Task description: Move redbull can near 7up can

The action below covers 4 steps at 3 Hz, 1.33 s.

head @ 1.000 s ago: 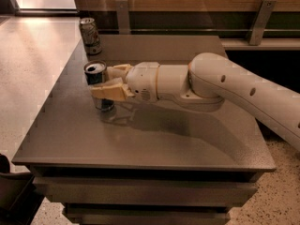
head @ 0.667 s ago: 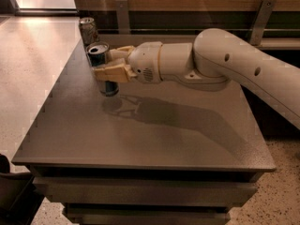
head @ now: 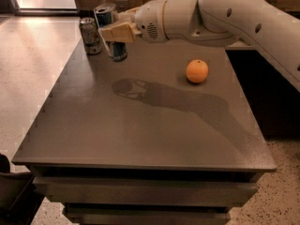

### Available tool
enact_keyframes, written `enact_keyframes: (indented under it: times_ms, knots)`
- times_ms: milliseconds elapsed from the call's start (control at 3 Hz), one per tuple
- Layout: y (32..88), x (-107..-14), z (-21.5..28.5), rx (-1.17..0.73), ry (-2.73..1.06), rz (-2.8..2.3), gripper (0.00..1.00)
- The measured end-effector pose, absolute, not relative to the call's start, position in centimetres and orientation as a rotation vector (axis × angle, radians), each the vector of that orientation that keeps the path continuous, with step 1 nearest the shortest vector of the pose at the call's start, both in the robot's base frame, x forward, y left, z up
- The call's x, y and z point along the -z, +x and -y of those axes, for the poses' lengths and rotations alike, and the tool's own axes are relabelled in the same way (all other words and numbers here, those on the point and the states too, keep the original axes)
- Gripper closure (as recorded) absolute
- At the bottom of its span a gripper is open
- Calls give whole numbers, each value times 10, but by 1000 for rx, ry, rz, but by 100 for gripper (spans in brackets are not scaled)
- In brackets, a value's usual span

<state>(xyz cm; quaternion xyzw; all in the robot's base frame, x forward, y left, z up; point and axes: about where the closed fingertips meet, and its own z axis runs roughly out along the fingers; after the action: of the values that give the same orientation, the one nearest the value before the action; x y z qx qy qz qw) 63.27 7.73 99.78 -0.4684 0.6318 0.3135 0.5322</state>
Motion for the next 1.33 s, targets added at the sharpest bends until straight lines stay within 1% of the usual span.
enact_keyframes:
  times_ms: [667, 1333]
  knots:
    - [709, -1014, -59, -743, -1014, -1489, 100]
    - [765, -990, -66, -688, -913, -1517, 100]
